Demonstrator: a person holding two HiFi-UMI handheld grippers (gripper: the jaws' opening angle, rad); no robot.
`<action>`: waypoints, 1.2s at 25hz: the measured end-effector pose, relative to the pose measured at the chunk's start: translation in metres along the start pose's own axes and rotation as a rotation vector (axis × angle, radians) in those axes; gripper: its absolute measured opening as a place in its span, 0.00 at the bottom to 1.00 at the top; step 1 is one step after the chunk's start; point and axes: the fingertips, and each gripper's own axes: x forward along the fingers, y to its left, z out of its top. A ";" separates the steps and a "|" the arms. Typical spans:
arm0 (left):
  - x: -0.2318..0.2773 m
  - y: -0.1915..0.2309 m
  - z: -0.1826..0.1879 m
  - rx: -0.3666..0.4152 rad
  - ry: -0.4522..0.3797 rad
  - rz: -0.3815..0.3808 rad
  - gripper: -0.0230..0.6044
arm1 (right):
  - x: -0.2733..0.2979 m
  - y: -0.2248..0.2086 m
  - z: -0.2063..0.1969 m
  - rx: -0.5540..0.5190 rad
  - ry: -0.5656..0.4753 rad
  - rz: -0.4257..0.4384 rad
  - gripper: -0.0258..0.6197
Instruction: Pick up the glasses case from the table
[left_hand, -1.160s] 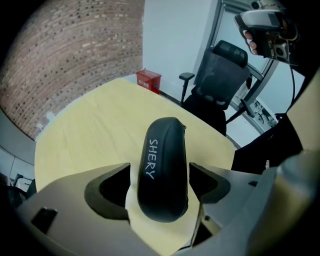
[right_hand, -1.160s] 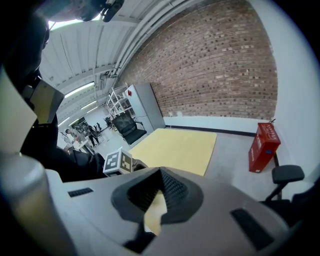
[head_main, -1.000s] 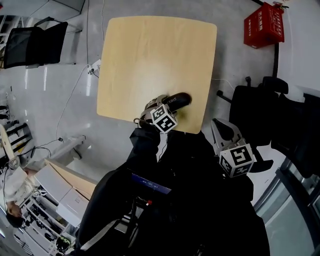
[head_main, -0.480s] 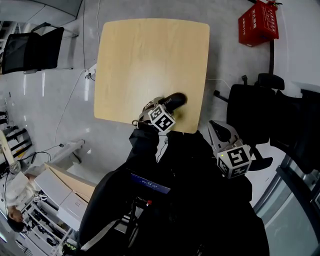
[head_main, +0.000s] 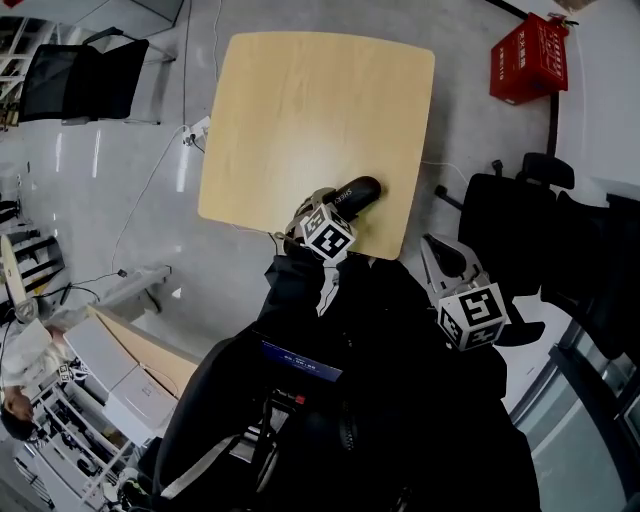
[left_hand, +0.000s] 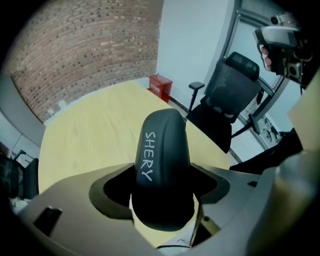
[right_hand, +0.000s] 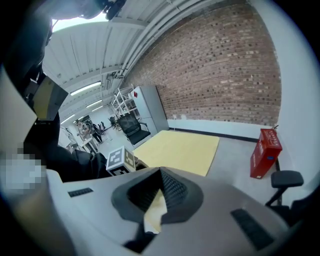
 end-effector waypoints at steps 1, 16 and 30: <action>-0.006 0.002 0.004 -0.031 -0.029 0.005 0.59 | 0.000 0.003 0.002 -0.007 -0.005 0.005 0.05; -0.151 0.023 0.072 -0.119 -0.443 0.264 0.59 | -0.007 0.042 0.046 -0.108 -0.124 0.067 0.05; -0.315 0.038 0.106 -0.244 -0.823 0.530 0.59 | -0.026 0.077 0.125 -0.206 -0.358 0.063 0.05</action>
